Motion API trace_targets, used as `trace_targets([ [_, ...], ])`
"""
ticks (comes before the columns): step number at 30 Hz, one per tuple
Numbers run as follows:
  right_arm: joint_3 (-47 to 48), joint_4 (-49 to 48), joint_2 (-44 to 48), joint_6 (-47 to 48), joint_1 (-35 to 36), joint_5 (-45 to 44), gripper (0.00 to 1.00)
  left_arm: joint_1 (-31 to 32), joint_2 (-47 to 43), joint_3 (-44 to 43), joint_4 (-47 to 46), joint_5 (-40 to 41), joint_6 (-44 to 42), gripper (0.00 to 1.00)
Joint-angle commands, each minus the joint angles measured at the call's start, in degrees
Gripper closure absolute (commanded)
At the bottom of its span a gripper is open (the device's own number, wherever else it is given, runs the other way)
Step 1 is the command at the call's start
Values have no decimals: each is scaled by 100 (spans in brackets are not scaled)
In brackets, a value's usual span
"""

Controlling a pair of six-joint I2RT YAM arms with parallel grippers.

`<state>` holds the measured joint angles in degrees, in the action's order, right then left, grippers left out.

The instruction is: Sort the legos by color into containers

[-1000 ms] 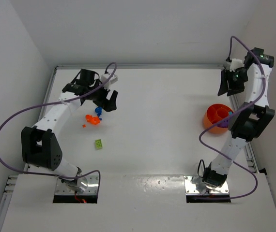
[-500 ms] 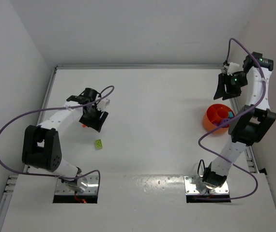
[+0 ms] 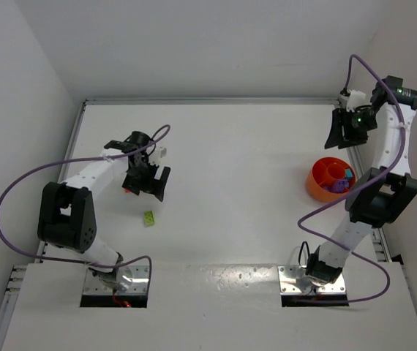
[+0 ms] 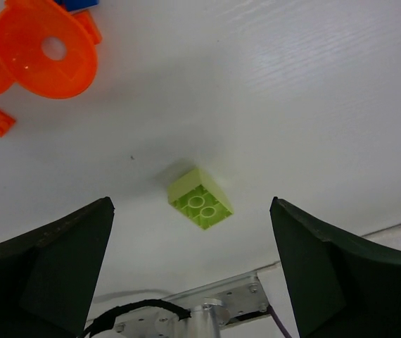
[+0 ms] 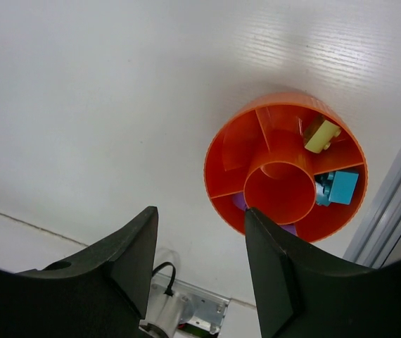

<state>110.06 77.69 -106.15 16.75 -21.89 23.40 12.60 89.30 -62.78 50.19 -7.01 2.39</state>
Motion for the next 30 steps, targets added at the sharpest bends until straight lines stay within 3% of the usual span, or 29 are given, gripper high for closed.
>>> trace_targets([
  [1, -142, 291, 261, 135, -8, 33, 47, -170, -289, -190, 8, -1054, -265, 0],
  [9, -161, 291, 314, 188, -8, 33, 47, -30, -2855, 302, -1336, -759, -143, 0],
  [12, -99, 291, 262, 258, 44, 33, 47, -30, -3111, 240, -1398, 338, 183, 0],
  [15, -37, 291, 191, 258, 44, 103, 47, -30, -2761, 65, -997, -352, -1027, 4],
  [17, -37, 291, 139, 258, 44, 104, 47, -30, -2428, 12, -592, -1061, -1993, 21],
  [18, -37, 291, 138, 258, 44, 156, 47, -30, -2426, 125, -372, -1405, -2476, 23],
  [19, -37, 291, 138, 258, 44, 156, 47, -30, -2426, 265, 48, -1679, -3638, 23],
  [20, -37, 291, 138, 310, 44, 156, 47, 31, -2556, 476, 165, -1803, -4198, 24],
  [22, -99, 291, 138, 311, 44, 209, 47, 32, -3004, 1231, 315, -1647, -5296, 24],
  [23, -160, 291, 138, 311, 44, 209, 47, -38, -3154, 1477, 455, -1577, -6616, 23],
  [25, -160, 291, 138, 311, 44, 209, 47, -169, -3487, 2137, 1050, -1427, -8378, 23],
  [26, -213, 291, 86, 311, 44, 270, 48, -292, -3568, 2330, 1123, -1313, -9805, 23],
  [30, -213, 291, 33, 311, 44, 332, 48, -521, -3377, 2719, 852, -1267, -11652, 23],
])
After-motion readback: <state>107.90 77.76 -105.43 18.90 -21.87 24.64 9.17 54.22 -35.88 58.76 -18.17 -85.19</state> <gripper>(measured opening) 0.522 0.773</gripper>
